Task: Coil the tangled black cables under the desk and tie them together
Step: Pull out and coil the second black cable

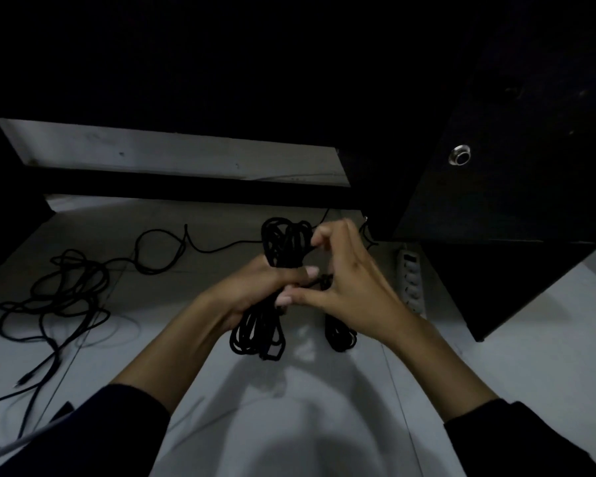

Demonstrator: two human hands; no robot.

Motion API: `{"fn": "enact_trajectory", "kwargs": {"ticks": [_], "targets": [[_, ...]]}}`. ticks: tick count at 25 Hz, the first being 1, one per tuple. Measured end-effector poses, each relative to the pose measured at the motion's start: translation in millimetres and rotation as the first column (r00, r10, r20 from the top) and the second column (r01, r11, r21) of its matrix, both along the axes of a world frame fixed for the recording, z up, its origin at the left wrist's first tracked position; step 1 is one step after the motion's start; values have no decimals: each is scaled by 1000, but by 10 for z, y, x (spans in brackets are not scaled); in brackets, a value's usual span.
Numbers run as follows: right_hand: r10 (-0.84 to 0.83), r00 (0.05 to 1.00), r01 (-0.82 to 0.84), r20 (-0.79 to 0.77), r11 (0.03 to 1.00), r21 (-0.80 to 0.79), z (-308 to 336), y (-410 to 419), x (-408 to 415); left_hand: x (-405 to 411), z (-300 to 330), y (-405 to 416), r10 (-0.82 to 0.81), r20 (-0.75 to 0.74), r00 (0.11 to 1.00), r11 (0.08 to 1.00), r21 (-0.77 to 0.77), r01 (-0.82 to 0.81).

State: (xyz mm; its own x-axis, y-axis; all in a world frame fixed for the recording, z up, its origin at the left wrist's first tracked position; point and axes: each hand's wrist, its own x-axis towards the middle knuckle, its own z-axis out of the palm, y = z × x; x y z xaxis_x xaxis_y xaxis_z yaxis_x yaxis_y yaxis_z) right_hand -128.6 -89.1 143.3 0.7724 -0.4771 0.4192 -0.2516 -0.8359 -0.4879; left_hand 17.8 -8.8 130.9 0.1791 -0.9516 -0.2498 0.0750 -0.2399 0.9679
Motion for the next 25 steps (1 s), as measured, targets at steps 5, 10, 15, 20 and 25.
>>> {"fn": "enact_trajectory", "kwargs": {"ticks": [5, 10, 15, 20, 25], "targets": [[30, 997, -37, 76, 994, 99, -16, -156, -171, 176, 66, 88, 29, -1, 1000, 999, 39, -29], [71, 989, -69, 132, 997, -17, -128, -74, 12, -26, -11, 71, -80, -17, 997, 997, -22, 79], [91, 990, -98, 111, 994, 53, -155, 26, 84, 65, -56, 136, -210, 42, 977, 976, -45, 212], [147, 989, -147, 16, 964, 223, -59, -115, -59, 171, -8, 147, -183, 46, 982, 983, -6, 184], [35, 990, -5, -136, 977, 214, -222, -340, -231, 227, 24, 165, 8, -35, 999, 1000, -3, -8]]}}
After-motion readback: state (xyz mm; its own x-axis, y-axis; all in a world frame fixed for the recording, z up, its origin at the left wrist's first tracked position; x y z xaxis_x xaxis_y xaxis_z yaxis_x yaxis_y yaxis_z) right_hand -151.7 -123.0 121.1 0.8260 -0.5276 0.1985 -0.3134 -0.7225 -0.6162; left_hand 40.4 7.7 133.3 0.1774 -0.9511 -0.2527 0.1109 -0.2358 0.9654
